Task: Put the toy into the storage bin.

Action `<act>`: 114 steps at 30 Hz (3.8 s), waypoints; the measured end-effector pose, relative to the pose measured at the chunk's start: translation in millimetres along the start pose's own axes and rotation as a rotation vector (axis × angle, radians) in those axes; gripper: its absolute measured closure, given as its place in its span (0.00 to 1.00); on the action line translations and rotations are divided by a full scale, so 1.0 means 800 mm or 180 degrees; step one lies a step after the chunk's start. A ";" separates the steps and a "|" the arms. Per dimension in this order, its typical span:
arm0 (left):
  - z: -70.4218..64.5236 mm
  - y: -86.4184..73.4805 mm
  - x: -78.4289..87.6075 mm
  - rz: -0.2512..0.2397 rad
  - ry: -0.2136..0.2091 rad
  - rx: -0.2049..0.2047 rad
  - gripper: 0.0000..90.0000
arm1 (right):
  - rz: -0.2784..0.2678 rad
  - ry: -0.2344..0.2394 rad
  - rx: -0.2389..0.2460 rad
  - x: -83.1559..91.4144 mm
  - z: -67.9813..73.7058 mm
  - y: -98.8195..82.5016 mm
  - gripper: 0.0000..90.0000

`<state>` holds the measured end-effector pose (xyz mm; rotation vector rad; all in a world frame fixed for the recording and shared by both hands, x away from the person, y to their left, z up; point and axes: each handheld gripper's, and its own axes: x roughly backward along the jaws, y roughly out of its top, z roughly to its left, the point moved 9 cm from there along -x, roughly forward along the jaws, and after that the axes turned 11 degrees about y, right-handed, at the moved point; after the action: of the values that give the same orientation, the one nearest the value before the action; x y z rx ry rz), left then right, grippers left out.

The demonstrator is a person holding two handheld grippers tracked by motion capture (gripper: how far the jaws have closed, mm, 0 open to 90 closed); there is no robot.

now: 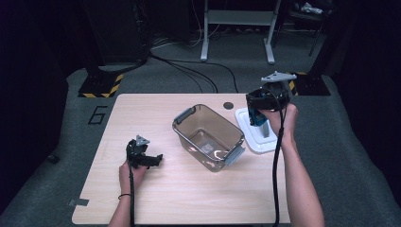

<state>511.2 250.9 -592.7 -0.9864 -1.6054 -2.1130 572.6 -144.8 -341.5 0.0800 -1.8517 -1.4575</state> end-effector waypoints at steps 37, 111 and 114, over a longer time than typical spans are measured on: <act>0.000 0.000 0.000 0.0001 0.0003 -0.0001 0.01 | -0.0054 0.0480 0.0494 -0.007 0.123 0.040 0.27; 0.000 0.000 0.000 -0.0003 0.0004 0.0004 0.01 | 0.0310 0.0993 0.0005 -0.075 0.163 -0.118 0.27; 0.000 0.000 0.000 -0.0004 0.0005 0.0004 0.01 | 0.0340 0.1004 0.0009 -0.074 0.162 -0.121 0.27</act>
<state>511.2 250.8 -592.6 -0.9834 -1.6071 -2.1127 500.1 -44.9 -461.9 0.1979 -1.5778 -1.2873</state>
